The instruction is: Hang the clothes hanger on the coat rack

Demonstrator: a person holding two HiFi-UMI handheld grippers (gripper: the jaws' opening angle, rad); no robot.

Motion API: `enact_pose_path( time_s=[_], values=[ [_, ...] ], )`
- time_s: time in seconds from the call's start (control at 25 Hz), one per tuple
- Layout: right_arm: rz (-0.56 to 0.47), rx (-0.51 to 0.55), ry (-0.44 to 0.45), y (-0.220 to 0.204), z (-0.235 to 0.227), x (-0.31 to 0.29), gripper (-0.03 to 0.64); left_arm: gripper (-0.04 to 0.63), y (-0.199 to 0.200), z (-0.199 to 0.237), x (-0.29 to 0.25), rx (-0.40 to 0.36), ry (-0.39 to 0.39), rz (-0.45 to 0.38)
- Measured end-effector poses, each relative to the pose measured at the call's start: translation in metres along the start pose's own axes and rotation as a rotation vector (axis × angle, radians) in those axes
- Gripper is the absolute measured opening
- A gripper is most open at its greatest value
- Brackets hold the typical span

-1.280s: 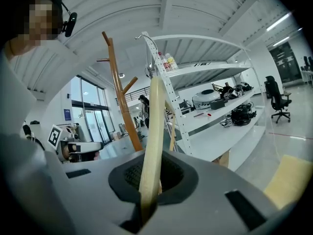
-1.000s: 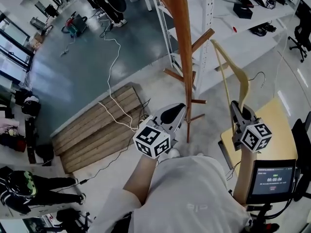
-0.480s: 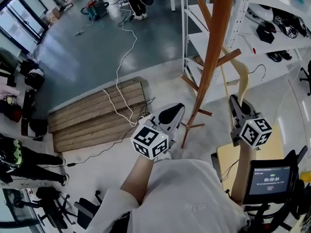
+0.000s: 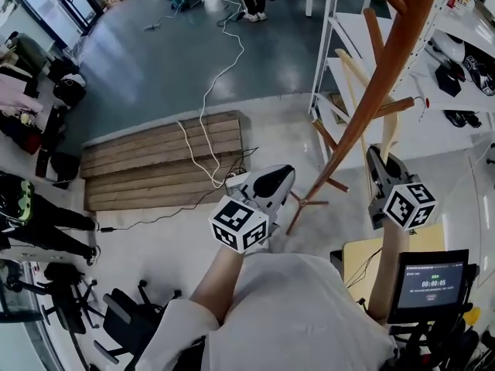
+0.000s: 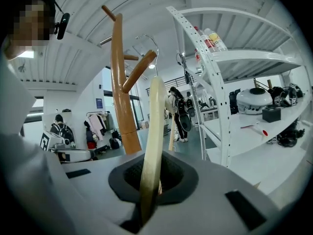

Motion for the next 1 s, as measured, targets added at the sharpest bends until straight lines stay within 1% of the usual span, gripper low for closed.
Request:
enact_pose_path(
  time_s=[0.24,0.64,1.0],
  values=[
    [0.023,0.015,0.035,0.000,0.004,-0.009,0.011,0.008,-0.006,0.001,0.011,0.017,0.044,-0.005],
    [0.046,0.007,0.054,-0.014,0.014,-0.013,0.011,0.008,-0.017,0.001,0.024,0.034,0.074,0.003],
    [0.065,0.000,0.088,-0.026,0.029,-0.020,0.011,0.008,-0.023,0.004,0.034,0.051,0.100,0.002]
  ],
)
Point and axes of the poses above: the fingertips, and each gripper's own axes: x backward along the fingers, z to its left, y out of its top, the point moved 8 cm from there along x, backward along the fingers, and after that the axes turned 8 degrees about x, right-handed, at the moved point
